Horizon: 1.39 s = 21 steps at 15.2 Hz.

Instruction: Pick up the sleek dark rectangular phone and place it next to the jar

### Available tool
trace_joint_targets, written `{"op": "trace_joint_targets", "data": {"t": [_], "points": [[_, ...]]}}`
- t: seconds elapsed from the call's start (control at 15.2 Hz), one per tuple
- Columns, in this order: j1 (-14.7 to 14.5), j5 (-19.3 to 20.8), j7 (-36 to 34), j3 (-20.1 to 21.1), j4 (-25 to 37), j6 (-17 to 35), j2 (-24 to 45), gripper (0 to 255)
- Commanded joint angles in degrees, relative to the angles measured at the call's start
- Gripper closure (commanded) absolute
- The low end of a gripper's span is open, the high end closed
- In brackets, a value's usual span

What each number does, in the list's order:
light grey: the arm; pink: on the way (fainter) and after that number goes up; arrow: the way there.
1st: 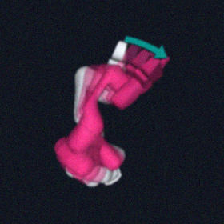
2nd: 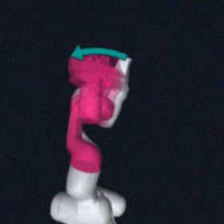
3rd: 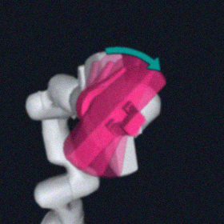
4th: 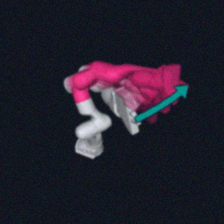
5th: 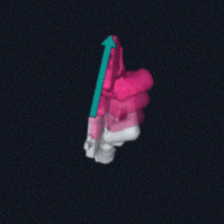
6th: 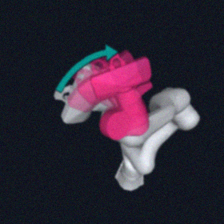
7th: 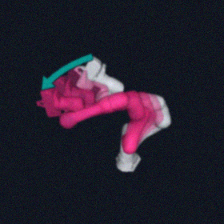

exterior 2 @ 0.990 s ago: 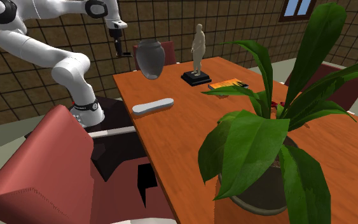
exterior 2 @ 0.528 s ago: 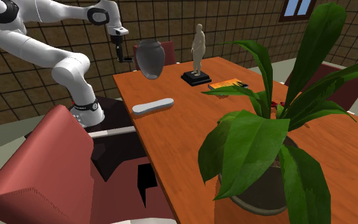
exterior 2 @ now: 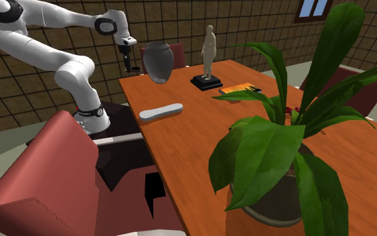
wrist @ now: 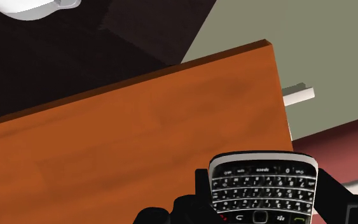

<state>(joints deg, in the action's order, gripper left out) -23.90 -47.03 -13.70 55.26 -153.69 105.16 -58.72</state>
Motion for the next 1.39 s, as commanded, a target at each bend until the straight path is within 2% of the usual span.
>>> {"op": "trace_joint_targets", "data": {"t": [0.0, 0.46, 0.99, 1.06, 1.32], "points": [[-0.2, -1.0, 0.3, 1.1, -1.1, 1.4, 0.2, 255], [0.4, -5.1, 1.3, 6.3, -3.7, 6.6, 2.4, 255], [0.4, -5.2, 1.3, 6.3, -3.7, 6.6, 2.4, 255], [0.4, -5.2, 1.3, 6.3, -3.7, 6.6, 2.4, 0], [0.4, -5.2, 1.3, 6.3, -3.7, 6.6, 2.4, 0]]}}
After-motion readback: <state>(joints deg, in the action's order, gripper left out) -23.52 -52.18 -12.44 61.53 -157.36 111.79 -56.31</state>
